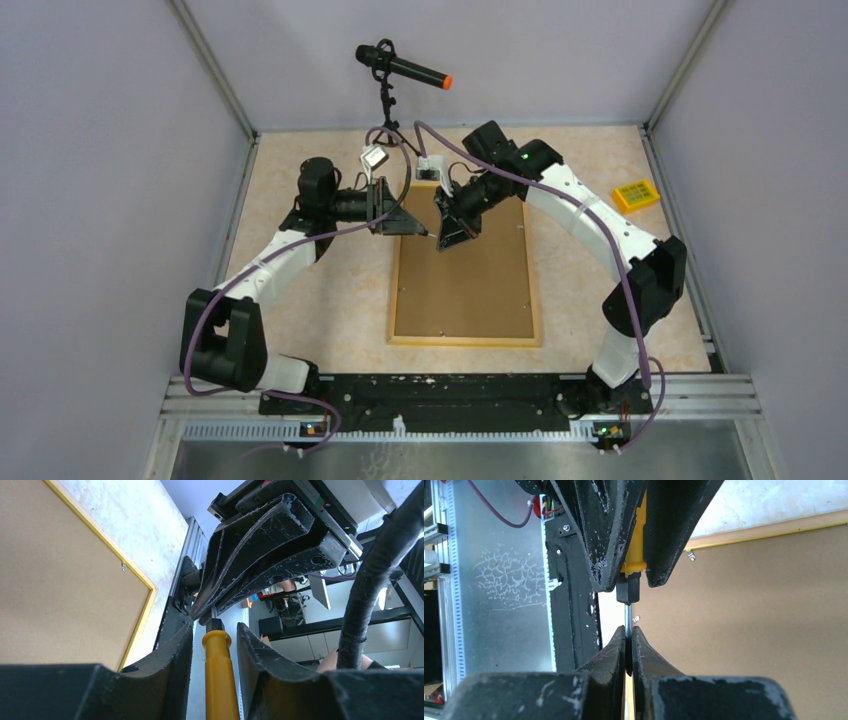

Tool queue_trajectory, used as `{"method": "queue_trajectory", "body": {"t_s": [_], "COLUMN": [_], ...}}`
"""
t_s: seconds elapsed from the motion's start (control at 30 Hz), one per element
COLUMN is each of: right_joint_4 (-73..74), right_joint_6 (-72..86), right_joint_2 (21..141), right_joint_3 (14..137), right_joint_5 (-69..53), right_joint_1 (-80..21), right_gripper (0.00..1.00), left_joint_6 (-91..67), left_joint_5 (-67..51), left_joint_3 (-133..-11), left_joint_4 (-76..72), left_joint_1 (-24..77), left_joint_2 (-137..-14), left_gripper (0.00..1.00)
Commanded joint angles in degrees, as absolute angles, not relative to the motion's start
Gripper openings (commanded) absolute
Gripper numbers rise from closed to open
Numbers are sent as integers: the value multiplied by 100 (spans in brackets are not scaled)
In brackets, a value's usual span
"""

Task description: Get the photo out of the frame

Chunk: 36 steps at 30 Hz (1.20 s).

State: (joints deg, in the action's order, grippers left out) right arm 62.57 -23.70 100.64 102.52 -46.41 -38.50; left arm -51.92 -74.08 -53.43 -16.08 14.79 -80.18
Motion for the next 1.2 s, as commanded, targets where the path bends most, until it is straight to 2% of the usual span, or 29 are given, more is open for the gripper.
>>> {"method": "queue_trajectory", "body": {"t_s": [0.0, 0.17, 0.2, 0.27, 0.3, 0.33, 0.4, 0.53, 0.67, 0.83, 0.97, 1.17], "right_joint_4": [5994, 5901, 5890, 5908, 5919, 5933, 5876, 5237, 4501, 3739, 3471, 3077], "right_joint_6": [-2246, -2117, -2093, -2087, -2111, -2168, -2363, -2954, -3092, -2861, -2692, -2563], "right_joint_2": [9980, 9984, 9977, 9920, 9873, 9797, 9534, 8563, 7609, 7095, 7110, 7094], "right_joint_3": [10322, 10348, 10357, 10372, 10360, 10326, 9996, 8551, 7019, 5719, 5139, 4434], "right_joint_5": [-4739, -4648, -4610, -4545, -4497, -4448, -4180, -3269, -2553, -1996, -2003, -1705], "right_joint_1": [-3886, -3745, -3687, -3514, -3398, -3270, -3096, -3073, -3529, -4392, -4590, -5632], "right_gripper": [0, 2, 11, 41, 52, 60, 69, 76, 83, 88, 92, 95], "left_joint_6": [-5325, -5165, -5008, -4106, -3570, -2983, -1887, 40, 1046, 925, 591, 431], "left_joint_5": [-7420, -7471, -7475, -7448, -7359, -7261, -6967, -6016, -4993, -4457, -4309, -4235], "left_joint_3": [-5275, -5362, -5434, -5669, -5841, -6026, -6417, -6910, -6746, -6478, -6414, -6139], "left_joint_4": [-2069, -1830, -1567, -667, 45, 713, 1887, 3792, 4439, 4431, 4404, 4447], "left_joint_1": [1490, 1453, 1420, 1335, 1257, 1165, 989, 783, 782, 773, 758, 672], "left_joint_2": [-7888, -7835, -7819, -7773, -7757, -7726, -7709, -7675, -7462, -7270, -7294, -7143], "left_gripper": [39, 20, 15, 4, 0, 0, 0, 0, 0, 0, 0, 0]}}
